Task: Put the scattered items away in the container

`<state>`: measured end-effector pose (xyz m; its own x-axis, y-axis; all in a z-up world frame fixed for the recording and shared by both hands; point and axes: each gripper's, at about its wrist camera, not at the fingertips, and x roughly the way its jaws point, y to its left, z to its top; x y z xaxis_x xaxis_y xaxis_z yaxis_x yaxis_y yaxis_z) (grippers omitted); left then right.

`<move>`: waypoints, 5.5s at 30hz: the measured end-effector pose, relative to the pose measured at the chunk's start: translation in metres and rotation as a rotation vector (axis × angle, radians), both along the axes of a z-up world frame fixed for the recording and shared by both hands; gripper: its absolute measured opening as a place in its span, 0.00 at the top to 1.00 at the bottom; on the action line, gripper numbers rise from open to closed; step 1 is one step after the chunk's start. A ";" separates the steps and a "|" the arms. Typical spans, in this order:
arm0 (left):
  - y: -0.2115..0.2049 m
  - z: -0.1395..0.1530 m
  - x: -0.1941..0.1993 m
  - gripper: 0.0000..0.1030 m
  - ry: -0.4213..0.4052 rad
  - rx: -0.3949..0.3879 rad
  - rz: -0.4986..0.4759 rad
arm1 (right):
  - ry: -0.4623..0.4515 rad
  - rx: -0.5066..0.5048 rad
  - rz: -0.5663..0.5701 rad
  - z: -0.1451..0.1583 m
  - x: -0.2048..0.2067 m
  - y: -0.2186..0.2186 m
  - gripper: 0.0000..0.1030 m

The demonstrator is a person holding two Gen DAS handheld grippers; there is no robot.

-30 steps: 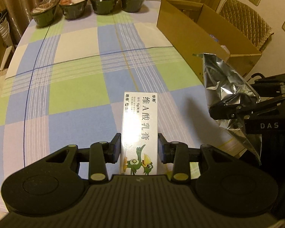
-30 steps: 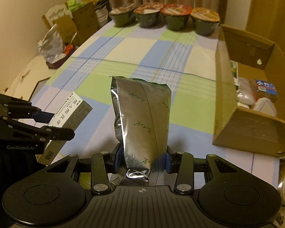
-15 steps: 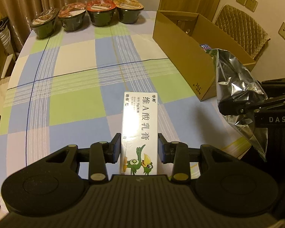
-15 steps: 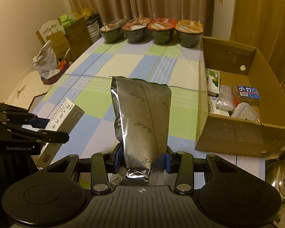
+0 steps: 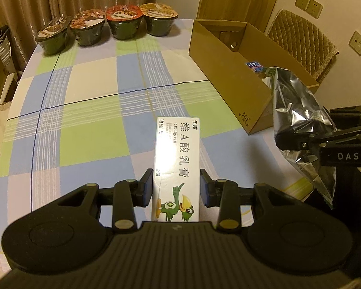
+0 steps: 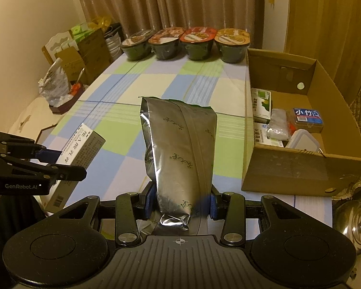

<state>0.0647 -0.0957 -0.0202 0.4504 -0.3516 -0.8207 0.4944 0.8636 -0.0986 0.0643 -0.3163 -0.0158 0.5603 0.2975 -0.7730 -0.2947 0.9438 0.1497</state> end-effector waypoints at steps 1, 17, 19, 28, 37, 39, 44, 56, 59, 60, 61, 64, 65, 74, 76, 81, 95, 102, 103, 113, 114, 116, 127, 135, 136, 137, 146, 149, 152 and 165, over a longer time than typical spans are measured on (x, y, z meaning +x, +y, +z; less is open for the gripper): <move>-0.001 0.001 0.001 0.68 -0.001 -0.002 -0.001 | -0.001 0.001 -0.003 0.000 0.000 -0.001 0.56; -0.049 0.010 0.023 0.68 0.002 -0.052 -0.077 | -0.042 0.030 -0.123 0.021 0.016 -0.046 0.56; -0.060 0.011 0.028 0.68 0.003 -0.064 -0.092 | -0.047 0.030 -0.142 0.025 0.021 -0.056 0.56; -0.118 0.027 0.053 0.68 -0.008 -0.140 -0.126 | -0.079 0.034 -0.205 0.033 0.044 -0.094 0.56; -0.177 0.029 0.079 0.68 -0.006 -0.175 -0.146 | -0.107 0.019 -0.250 0.041 0.070 -0.130 0.56; -0.188 0.028 0.084 0.68 0.000 -0.182 -0.147 | -0.114 0.014 -0.257 0.042 0.076 -0.137 0.56; -0.208 0.024 0.095 0.68 0.014 -0.194 -0.138 | -0.122 0.005 -0.273 0.043 0.089 -0.151 0.56; -0.231 0.015 0.114 0.68 0.033 -0.199 -0.139 | -0.122 -0.015 -0.288 0.037 0.120 -0.173 0.56; -0.235 0.014 0.120 0.68 0.033 -0.200 -0.138 | -0.120 -0.019 -0.288 0.036 0.126 -0.174 0.56; -0.236 0.014 0.121 0.68 0.032 -0.200 -0.139 | -0.119 -0.021 -0.288 0.035 0.128 -0.175 0.56; -0.237 0.014 0.122 0.68 0.033 -0.202 -0.139 | -0.118 -0.022 -0.288 0.035 0.130 -0.175 0.56; -0.238 0.013 0.127 0.68 0.035 -0.213 -0.129 | -0.115 -0.026 -0.290 0.033 0.135 -0.176 0.56; -0.239 0.012 0.128 0.68 0.037 -0.217 -0.126 | -0.114 -0.028 -0.290 0.032 0.137 -0.177 0.56; -0.246 0.005 0.142 0.68 0.053 -0.240 -0.111 | -0.107 -0.034 -0.302 0.026 0.147 -0.180 0.56; -0.248 0.004 0.145 0.67 0.059 -0.247 -0.103 | -0.104 -0.034 -0.304 0.024 0.149 -0.181 0.56; -0.244 0.002 0.148 0.63 0.046 -0.231 -0.087 | -0.099 -0.035 -0.309 0.022 0.149 -0.183 0.56; -0.229 0.005 0.142 0.62 0.040 -0.227 -0.064 | -0.101 -0.030 -0.290 0.023 0.153 -0.173 0.56; -0.224 0.008 0.142 0.62 0.037 -0.233 -0.059 | -0.108 -0.039 -0.281 0.027 0.158 -0.170 0.56; -0.223 0.008 0.142 0.62 0.038 -0.235 -0.057 | -0.109 -0.041 -0.280 0.027 0.159 -0.169 0.56; -0.206 0.003 0.145 0.60 0.034 -0.220 -0.023 | -0.107 -0.054 -0.260 0.025 0.181 -0.157 0.56; -0.204 0.002 0.146 0.60 0.034 -0.219 -0.018 | -0.109 -0.053 -0.262 0.025 0.184 -0.155 0.56; -0.200 0.001 0.147 0.60 0.034 -0.219 -0.008 | -0.119 -0.045 -0.273 0.026 0.190 -0.153 0.56; -0.180 -0.002 0.144 0.59 0.045 -0.228 0.029 | -0.180 -0.008 -0.310 0.035 0.180 -0.156 0.16; -0.167 0.003 0.128 0.51 0.033 -0.225 0.042 | -0.144 0.066 -0.365 0.024 0.127 -0.159 0.16; -0.166 0.005 0.125 0.50 0.031 -0.223 0.043 | -0.140 0.078 -0.375 0.023 0.120 -0.158 0.16; -0.164 0.006 0.122 0.48 0.027 -0.223 0.046 | -0.136 0.089 -0.386 0.022 0.112 -0.157 0.16; -0.154 0.025 0.089 0.25 0.001 -0.230 0.050 | -0.133 0.115 -0.415 0.030 0.054 -0.148 0.16; -0.151 0.034 0.077 0.15 -0.014 -0.241 0.058 | -0.145 0.110 -0.423 0.039 0.037 -0.148 0.16; -0.147 0.044 0.063 0.05 -0.038 -0.242 0.066 | -0.158 0.103 -0.427 0.048 0.022 -0.149 0.16; -0.134 0.073 0.001 0.01 -0.101 -0.235 0.094 | -0.182 0.061 -0.425 0.081 -0.036 -0.143 0.15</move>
